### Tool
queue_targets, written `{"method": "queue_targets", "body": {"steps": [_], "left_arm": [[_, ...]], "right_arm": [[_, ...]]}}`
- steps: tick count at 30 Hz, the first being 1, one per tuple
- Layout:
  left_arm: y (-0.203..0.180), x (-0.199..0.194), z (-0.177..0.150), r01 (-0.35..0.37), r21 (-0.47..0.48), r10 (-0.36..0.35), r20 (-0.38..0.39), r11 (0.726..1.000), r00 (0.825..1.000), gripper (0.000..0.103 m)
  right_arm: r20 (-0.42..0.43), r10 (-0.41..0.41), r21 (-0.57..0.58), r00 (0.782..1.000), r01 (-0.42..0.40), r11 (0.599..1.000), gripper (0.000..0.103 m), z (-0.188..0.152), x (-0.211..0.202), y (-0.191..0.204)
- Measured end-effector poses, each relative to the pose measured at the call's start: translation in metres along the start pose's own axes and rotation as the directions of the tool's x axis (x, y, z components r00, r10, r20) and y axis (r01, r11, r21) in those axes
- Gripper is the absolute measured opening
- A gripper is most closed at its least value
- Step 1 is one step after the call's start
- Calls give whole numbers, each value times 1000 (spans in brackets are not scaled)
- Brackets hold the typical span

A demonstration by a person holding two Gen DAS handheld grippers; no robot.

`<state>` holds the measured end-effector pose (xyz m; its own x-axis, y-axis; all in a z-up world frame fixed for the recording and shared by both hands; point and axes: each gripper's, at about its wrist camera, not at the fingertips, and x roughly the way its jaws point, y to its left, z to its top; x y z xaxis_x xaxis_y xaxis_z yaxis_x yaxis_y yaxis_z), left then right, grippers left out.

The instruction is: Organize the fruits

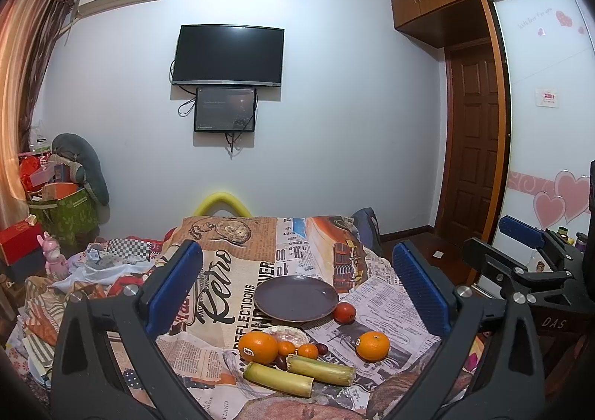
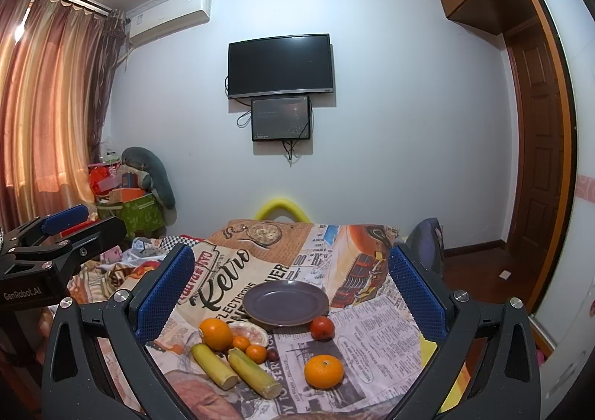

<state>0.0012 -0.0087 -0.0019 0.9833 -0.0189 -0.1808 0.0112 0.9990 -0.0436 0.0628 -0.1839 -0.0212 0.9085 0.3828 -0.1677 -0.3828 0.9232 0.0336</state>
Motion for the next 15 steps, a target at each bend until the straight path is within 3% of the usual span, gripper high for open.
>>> {"method": "queue_targets", "body": {"steps": [15], "left_arm": [[-1,0,1,4,-2,-4,0,1000,1000,103]], "right_arm": [[1,0,-2,1000,0,1000,103,1,0,0]]}}
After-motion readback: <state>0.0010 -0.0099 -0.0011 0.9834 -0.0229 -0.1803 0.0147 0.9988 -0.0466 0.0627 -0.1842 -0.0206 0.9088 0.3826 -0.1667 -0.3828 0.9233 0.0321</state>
